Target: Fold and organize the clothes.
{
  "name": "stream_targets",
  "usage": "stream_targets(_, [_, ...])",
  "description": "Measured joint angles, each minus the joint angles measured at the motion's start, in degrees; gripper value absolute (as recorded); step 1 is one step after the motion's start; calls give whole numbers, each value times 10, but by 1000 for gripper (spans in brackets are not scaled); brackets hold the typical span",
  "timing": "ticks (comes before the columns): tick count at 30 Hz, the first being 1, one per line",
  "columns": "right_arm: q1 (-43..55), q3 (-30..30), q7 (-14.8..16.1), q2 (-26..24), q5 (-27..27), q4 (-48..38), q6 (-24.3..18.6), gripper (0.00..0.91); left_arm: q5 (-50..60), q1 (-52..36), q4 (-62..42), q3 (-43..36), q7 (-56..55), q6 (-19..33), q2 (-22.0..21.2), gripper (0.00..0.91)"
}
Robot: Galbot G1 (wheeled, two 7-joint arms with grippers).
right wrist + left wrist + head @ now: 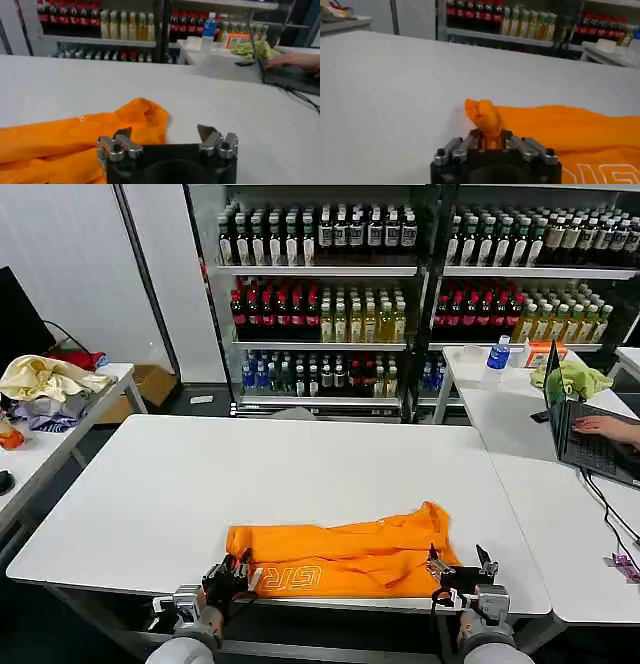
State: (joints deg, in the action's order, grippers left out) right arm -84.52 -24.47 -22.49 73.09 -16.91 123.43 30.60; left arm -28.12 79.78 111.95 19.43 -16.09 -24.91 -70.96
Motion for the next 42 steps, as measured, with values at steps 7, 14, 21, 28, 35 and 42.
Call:
stream_targets(7, [2, -5, 1, -6, -5, 6, 0, 907, -26, -12, -9, 31, 9, -3, 16, 10])
stream_targets(14, [7, -10, 0, -11, -12, 7, 0, 907, -64, -31, -31, 81, 23, -3, 61, 10])
stream_targets(21, [9, -10, 0, -12, -14, 7, 1, 907, -103, -67, -65, 135, 29, -8, 119, 10])
stream_targets(28, [8, -10, -1, -11, -13, 3, 1, 907, -164, -83, -58, 156, 28, -20, 149, 10])
stream_targets(35, [8, -12, -2, -11, -12, -1, 1, 907, -252, -89, -13, 150, 21, -30, 144, 10])
stream_targets(42, [11, -12, -2, -9, -12, -8, 1, 907, -329, -98, 34, 119, 13, -30, 125, 10])
